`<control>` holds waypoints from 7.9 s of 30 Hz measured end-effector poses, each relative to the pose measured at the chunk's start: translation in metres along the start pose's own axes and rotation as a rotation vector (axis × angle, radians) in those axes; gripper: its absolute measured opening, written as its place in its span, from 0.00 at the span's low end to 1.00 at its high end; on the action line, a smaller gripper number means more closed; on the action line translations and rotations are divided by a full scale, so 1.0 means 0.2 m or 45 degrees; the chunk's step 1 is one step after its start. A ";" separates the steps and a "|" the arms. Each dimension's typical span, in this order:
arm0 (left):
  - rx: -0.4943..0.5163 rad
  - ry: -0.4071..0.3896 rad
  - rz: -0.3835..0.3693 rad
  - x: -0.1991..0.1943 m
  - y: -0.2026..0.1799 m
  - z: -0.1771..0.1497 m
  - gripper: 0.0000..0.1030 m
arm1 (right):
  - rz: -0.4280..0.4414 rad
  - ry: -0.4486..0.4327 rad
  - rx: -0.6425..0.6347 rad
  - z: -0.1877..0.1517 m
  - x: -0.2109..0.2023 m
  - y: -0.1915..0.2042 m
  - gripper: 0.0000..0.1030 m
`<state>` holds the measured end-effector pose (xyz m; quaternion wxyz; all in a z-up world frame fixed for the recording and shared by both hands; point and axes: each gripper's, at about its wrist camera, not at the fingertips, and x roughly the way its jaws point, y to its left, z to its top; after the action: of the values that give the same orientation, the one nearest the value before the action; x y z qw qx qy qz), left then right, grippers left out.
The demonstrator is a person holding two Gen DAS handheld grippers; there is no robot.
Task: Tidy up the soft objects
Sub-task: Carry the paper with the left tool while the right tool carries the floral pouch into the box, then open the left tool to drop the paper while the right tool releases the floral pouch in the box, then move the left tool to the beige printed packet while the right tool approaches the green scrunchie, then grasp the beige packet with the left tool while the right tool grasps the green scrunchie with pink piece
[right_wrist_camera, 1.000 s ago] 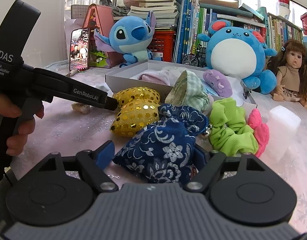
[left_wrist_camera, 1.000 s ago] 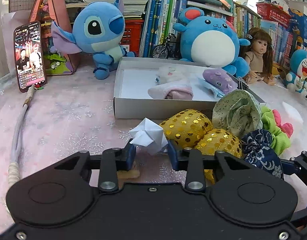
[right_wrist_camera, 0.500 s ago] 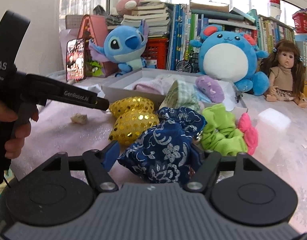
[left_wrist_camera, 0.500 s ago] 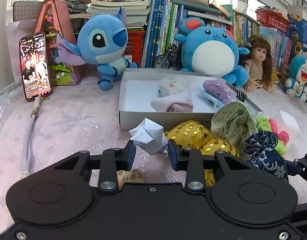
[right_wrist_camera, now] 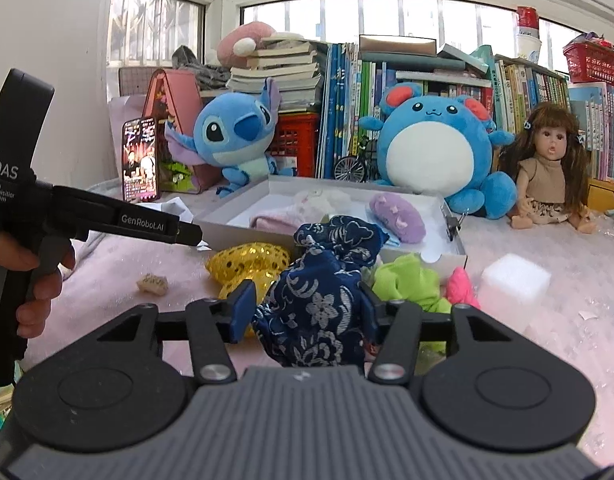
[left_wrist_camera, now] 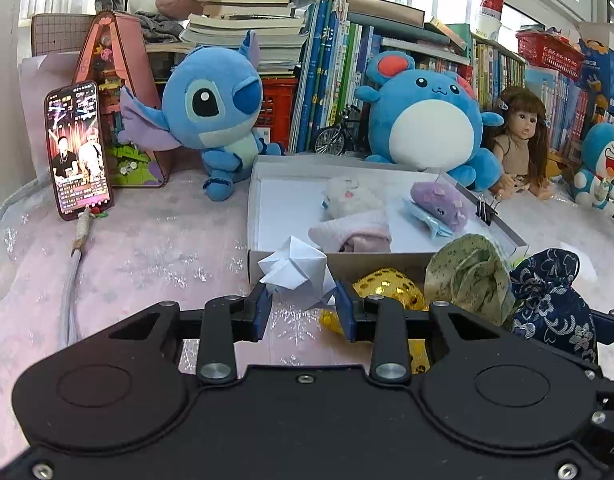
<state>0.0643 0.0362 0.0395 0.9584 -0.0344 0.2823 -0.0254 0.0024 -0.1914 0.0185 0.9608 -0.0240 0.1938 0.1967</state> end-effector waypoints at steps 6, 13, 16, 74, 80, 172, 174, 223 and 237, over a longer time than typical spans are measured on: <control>0.000 -0.006 -0.016 0.01 0.00 0.05 0.32 | -0.018 -0.050 0.004 0.06 -0.02 -0.02 0.54; -0.003 -0.035 -0.028 0.04 -0.01 0.14 0.32 | -0.076 -0.107 0.014 0.15 -0.01 -0.07 0.54; -0.009 -0.033 -0.041 0.06 -0.01 0.18 0.32 | -0.100 -0.117 0.033 0.19 0.02 -0.11 0.54; -0.046 0.281 -0.025 0.91 -0.04 0.47 0.32 | -0.116 0.279 0.271 0.53 0.99 -0.53 0.54; -0.044 0.285 -0.031 0.91 -0.06 0.46 0.32 | -0.056 0.297 0.308 0.53 1.00 -0.50 0.55; 0.018 0.022 -0.017 0.00 0.00 -0.13 0.77 | -0.106 0.102 -0.104 0.09 0.25 -0.22 0.94; 0.024 0.027 -0.012 0.00 0.00 -0.14 0.77 | -0.109 0.104 -0.092 0.08 0.24 -0.22 0.94; 0.007 0.080 0.008 -0.04 0.05 -0.25 0.34 | -0.230 0.199 -0.052 -0.01 0.22 -0.29 0.84; 0.021 0.069 0.009 -0.03 0.04 -0.24 0.27 | -0.230 0.259 -0.012 -0.03 0.31 -0.30 0.67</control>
<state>0.0322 0.0421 0.0016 0.9507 -0.0250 0.3082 -0.0253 0.0761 -0.2250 -0.0129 0.9499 -0.0658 0.2864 0.1069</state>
